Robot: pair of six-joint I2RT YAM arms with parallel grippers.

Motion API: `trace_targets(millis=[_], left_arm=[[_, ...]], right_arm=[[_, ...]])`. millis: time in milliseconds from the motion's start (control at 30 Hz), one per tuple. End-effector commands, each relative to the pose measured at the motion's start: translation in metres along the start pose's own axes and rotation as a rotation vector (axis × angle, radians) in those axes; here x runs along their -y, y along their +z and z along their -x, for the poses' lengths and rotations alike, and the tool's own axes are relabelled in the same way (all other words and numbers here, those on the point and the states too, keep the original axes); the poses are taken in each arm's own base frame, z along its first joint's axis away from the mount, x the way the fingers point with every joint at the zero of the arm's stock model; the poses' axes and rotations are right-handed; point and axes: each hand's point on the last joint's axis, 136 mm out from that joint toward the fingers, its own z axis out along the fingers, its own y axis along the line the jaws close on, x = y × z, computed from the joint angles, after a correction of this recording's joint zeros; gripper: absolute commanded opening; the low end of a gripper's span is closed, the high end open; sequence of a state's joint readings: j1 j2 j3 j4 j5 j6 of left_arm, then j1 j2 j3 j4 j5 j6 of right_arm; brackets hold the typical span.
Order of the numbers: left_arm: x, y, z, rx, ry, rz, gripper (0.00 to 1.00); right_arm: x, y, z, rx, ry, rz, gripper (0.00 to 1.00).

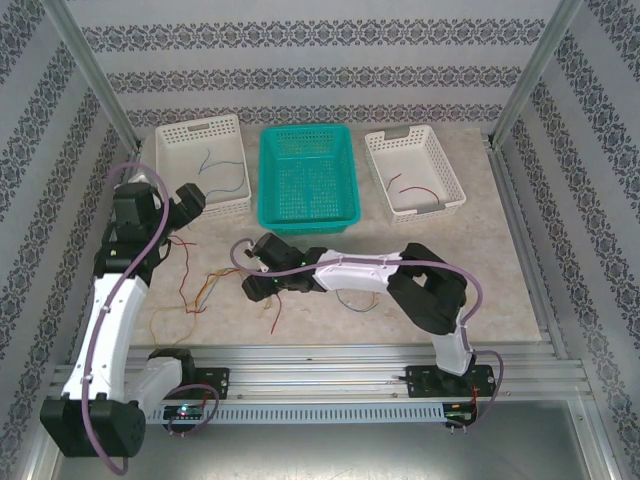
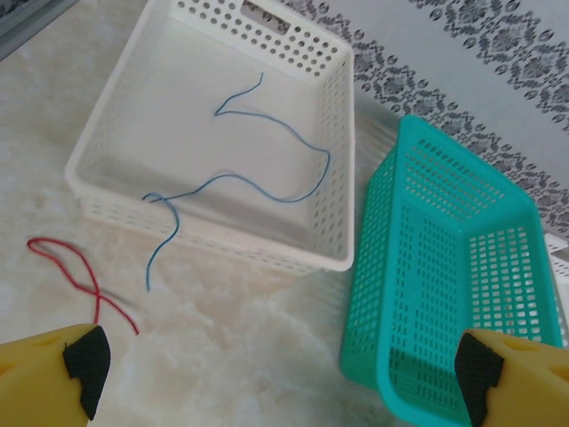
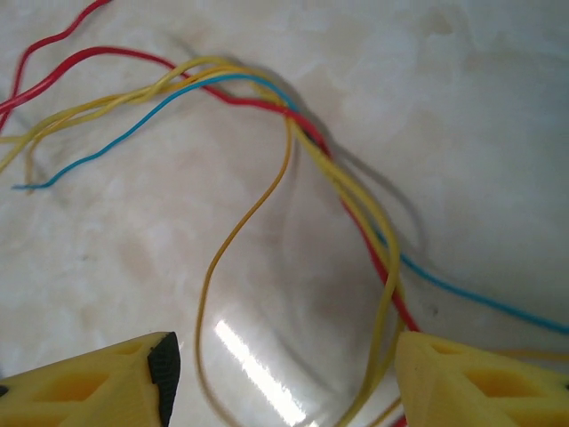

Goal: Untangle the cables

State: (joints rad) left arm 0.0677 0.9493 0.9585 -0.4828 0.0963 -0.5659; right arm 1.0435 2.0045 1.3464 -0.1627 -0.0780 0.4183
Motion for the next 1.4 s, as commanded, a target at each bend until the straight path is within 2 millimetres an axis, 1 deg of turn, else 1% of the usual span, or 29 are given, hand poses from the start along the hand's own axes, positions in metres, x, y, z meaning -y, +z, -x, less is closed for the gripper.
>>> trace_targets(millis=[0,100,167,233,400,500,633,667,767,867,967,1067,1167,1300,1367], left_arm=[[-0.009,0.0,-0.005,0.023,0.0,0.015,1.0],[-0.01,-0.001,-0.006,0.027,0.001,0.008,1.0],[-0.008,-0.001,-0.006,0.027,0.004,0.002,1.0],[-0.007,-0.001,-0.006,0.023,0.002,-0.002,1.0],[-0.007,-0.001,-0.007,0.023,0.002,-0.007,1.0],[-0.006,-0.001,-0.007,0.023,-0.001,-0.012,1.0],[-0.004,0.0,-0.008,0.016,-0.001,-0.024,1.0],[-0.003,0.0,-0.008,0.016,0.004,-0.032,1.0],[0.001,0.0,-0.009,0.013,0.008,-0.052,1.0],[0.004,0.0,-0.011,0.005,0.004,-0.074,1.0],[0.008,-0.001,-0.015,-0.012,0.007,-0.089,1.0],[0.01,-0.004,-0.023,-0.045,-0.002,-0.108,1.0],[0.013,-0.007,-0.033,-0.079,-0.01,-0.133,1.0],[0.02,-0.007,-0.054,-0.165,-0.024,-0.187,1.0],[0.024,-0.007,-0.066,-0.212,-0.034,-0.22,1.0]], right_arm=[[0.012,0.011,0.005,-0.013,-0.026,-0.1,0.64],[0.02,0.019,0.006,-0.027,-0.047,-0.144,0.63],[0.022,0.025,0.004,-0.04,-0.059,-0.152,0.57],[0.023,0.029,0.001,-0.062,-0.065,-0.161,0.54],[0.028,0.036,-0.012,-0.089,-0.066,-0.159,0.46],[0.032,0.043,-0.021,-0.114,-0.062,-0.161,0.45],[0.036,0.047,-0.025,-0.114,-0.058,-0.169,0.36],[0.037,0.047,-0.024,-0.112,-0.056,-0.172,0.31],[0.036,0.043,-0.021,-0.106,-0.059,-0.172,0.22],[0.033,0.028,-0.014,-0.082,-0.072,-0.173,0.09],[0.03,-0.001,0.001,-0.023,-0.095,-0.181,0.01],[0.024,-0.032,0.014,0.035,-0.127,-0.164,0.0],[0.013,-0.07,0.029,0.106,-0.18,-0.128,0.0],[0.001,-0.126,0.046,0.221,-0.244,-0.082,0.0],[-0.001,-0.149,0.051,0.258,-0.26,-0.061,0.0]])
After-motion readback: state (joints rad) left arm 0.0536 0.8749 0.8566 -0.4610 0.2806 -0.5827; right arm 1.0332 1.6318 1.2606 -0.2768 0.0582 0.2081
